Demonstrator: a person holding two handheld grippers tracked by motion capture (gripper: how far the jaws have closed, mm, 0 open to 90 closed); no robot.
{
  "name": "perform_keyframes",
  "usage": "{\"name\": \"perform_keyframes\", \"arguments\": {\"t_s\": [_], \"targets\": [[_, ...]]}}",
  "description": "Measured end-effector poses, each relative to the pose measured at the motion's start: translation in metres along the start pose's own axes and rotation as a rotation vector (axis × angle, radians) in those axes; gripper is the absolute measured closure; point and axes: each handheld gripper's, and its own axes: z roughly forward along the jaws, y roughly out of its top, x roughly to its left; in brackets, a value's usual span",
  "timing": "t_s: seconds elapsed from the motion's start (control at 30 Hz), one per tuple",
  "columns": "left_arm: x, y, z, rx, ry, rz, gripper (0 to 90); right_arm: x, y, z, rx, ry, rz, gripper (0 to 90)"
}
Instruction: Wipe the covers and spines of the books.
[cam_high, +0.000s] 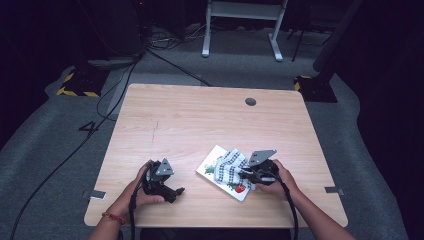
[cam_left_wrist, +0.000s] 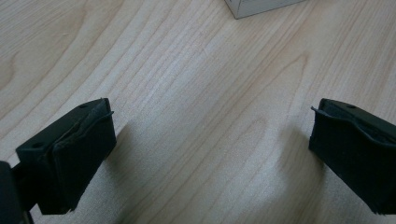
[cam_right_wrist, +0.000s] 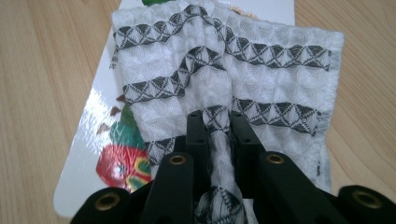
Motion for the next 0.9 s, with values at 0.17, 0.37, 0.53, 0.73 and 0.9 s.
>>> {"name": "perform_keyframes", "arguments": {"t_s": [0.17,0.37,0.53,0.73,0.9], "targets": [[0.0,0.0,0.0,0.0,0.0,-0.001,0.4,0.001,0.021,0.018,-0.01,0.017,-0.021,80.8],[0.0,0.0,0.0,0.0,0.0,-0.001,0.4,0.016,0.043,0.035,-0.023,0.046,-0.065,80.2],[0.0,0.0,0.0,0.0,0.0,-0.001,0.4,0.031,0.048,0.038,-0.032,0.095,-0.092,80.0],[0.0,0.0,0.0,0.0,0.0,-0.001,0.4,0.035,0.026,0.017,0.01,0.117,-0.117,79.6],[0.0,0.0,0.0,0.0,0.0,-0.001,0.4,0.012,-0.001,-0.003,0.018,0.039,-0.042,79.7]]}}
